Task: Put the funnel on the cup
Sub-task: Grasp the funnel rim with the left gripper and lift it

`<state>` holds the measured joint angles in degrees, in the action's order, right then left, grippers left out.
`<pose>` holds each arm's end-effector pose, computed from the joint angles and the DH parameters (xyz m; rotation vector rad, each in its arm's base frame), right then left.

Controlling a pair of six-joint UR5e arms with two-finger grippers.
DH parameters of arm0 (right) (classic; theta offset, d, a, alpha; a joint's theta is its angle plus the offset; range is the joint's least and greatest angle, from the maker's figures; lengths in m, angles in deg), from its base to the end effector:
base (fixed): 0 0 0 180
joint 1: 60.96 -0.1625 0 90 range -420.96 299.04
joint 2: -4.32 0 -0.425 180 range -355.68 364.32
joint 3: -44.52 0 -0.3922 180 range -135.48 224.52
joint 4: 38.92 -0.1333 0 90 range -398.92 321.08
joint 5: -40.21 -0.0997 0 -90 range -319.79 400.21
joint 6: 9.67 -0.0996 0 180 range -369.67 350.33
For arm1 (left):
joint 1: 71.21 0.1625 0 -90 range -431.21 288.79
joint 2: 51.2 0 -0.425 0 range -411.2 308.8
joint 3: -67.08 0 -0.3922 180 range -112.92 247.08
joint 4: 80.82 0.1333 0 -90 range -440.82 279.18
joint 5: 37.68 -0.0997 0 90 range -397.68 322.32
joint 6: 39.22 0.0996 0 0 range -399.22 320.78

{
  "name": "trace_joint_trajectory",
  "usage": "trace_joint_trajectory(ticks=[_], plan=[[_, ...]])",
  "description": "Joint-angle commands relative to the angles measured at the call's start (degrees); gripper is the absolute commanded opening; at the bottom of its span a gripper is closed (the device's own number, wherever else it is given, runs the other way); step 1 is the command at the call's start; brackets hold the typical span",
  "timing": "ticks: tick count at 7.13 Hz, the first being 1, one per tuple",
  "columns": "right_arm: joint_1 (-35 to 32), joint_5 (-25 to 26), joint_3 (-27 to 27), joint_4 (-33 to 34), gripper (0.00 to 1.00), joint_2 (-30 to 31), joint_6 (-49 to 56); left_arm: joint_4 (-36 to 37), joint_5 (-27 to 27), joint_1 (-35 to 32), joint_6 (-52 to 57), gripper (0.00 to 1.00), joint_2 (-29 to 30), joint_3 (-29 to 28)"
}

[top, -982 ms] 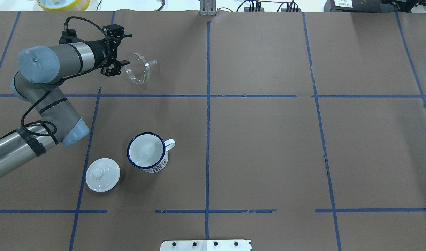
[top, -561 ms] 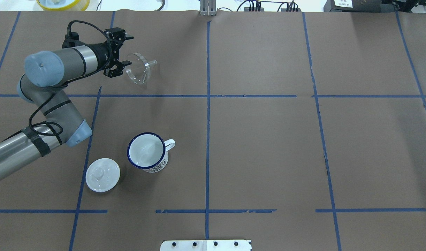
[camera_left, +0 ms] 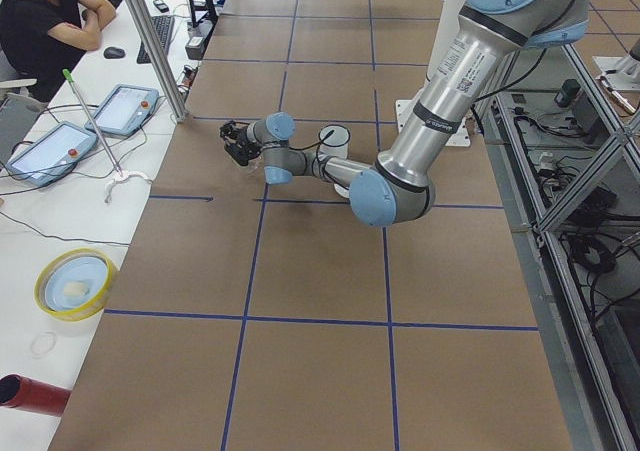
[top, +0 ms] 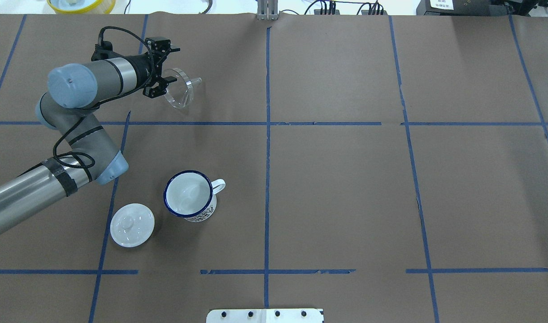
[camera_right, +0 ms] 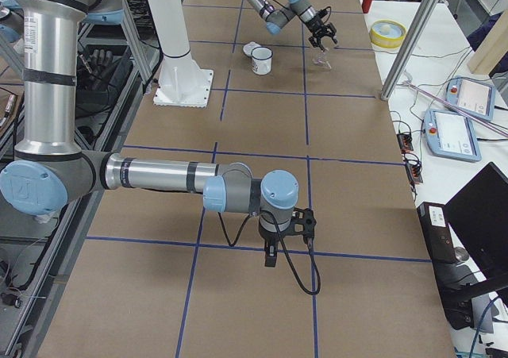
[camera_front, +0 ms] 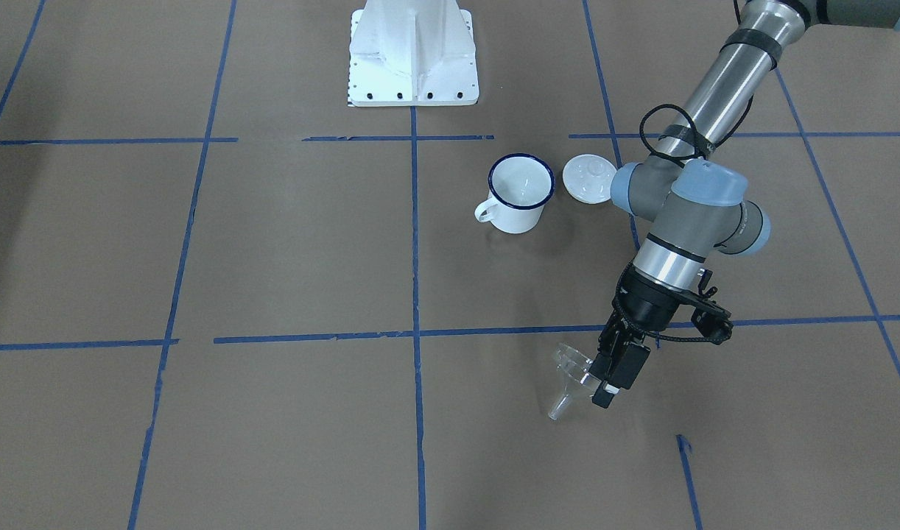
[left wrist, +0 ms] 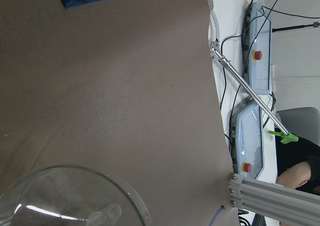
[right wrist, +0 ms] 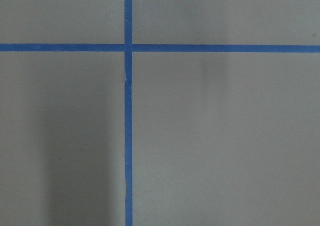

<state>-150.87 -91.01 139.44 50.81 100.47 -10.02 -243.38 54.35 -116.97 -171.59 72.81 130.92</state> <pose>0.0670 -0.4451 0.6701 -0.0188 -0.7193 0.0104 0.4240 -0.6214 0.3795 0.0131 1.5237 -1.2342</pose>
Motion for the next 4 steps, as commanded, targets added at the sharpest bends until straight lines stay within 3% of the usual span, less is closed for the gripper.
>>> trace_joint_trajectory(ticks=[1, 2, 3, 4], plan=[[0.0, 0.0, -0.1, 0.0, 1.0, 0.0, 0.0, 0.0, 0.0, 0.1, 0.0, 0.51, 0.4, -0.4], [0.0, 0.0, 0.0, 0.0, 1.0, 0.0, 0.0, 0.1, -0.1, 0.8, 0.0, 0.3, 0.4, -0.5], [0.0, 0.0, -0.1, 0.0, 1.0, 0.0, 0.0, 0.0, 0.0, 0.9, 0.0, 0.0, 0.3, -0.5], [0.0, 0.0, 0.0, 0.0, 1.0, 0.0, 0.0, 0.0, 0.0, 0.8, 0.0, 0.0, 0.3, -0.1]])
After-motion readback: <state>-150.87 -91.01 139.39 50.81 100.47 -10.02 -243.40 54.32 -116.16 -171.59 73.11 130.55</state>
